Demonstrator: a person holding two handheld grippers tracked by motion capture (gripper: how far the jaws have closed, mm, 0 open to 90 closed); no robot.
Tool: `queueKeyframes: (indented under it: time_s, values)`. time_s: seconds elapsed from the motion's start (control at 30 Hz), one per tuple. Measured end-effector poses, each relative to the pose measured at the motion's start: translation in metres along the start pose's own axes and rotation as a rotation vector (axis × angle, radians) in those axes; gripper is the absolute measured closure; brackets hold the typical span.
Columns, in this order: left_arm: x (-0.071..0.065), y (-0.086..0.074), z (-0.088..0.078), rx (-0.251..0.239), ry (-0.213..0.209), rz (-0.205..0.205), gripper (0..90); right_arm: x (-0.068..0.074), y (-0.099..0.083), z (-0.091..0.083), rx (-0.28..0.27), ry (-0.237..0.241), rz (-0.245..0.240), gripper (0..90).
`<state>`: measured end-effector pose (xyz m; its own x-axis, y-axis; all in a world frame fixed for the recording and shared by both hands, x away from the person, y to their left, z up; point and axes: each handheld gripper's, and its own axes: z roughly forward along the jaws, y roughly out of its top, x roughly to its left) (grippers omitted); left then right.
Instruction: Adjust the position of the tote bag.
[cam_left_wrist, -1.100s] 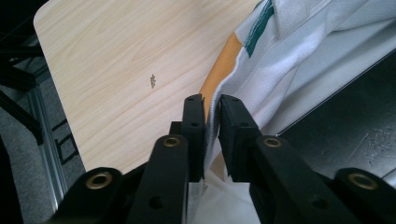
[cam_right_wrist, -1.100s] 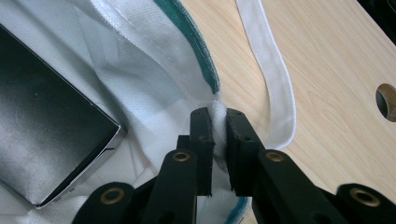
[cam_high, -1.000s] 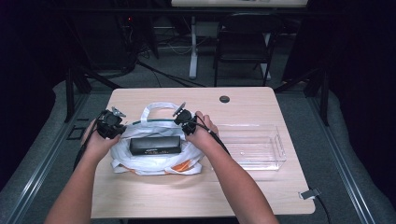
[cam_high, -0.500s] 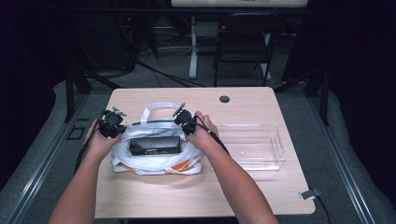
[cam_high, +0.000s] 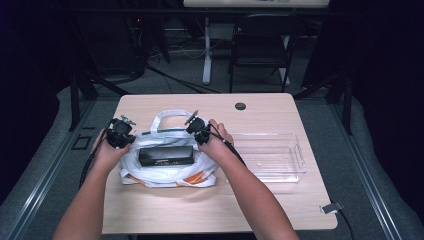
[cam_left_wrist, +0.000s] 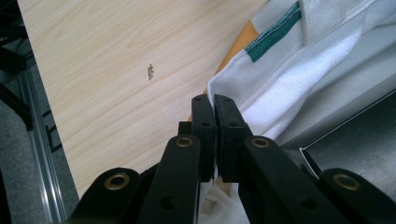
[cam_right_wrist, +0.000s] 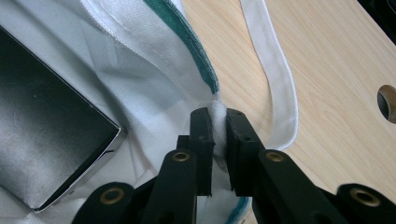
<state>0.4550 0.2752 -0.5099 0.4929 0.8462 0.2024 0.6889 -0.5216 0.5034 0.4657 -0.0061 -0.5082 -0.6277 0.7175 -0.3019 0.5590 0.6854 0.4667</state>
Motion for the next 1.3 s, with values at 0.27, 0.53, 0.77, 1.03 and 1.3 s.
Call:
queueKeyframes:
  time_s: [0.27,0.53,0.77,1.03,1.3]
  values:
    - [0.0,0.0,-0.001,-0.004,-0.003,-0.002,88.0,-0.001,0.0,-0.001,0.004,0.002,-0.001,82.2]
    - [0.0,0.001,-0.009,-0.024,-0.018,0.009,80.1,0.001,0.0,-0.001,-0.005,-0.001,0.007,81.8]
    - [0.0,0.001,-0.021,-0.077,-0.037,0.009,67.3,0.0,0.001,-0.005,-0.013,0.007,0.008,78.7]
    - [-0.003,0.0,-0.033,-0.09,-0.019,0.01,61.8,0.002,0.002,-0.014,-0.063,0.035,0.004,66.8]
    - [-0.007,0.007,-0.049,-0.124,-0.003,0.025,60.0,0.003,0.003,-0.027,-0.141,0.053,0.001,59.3]
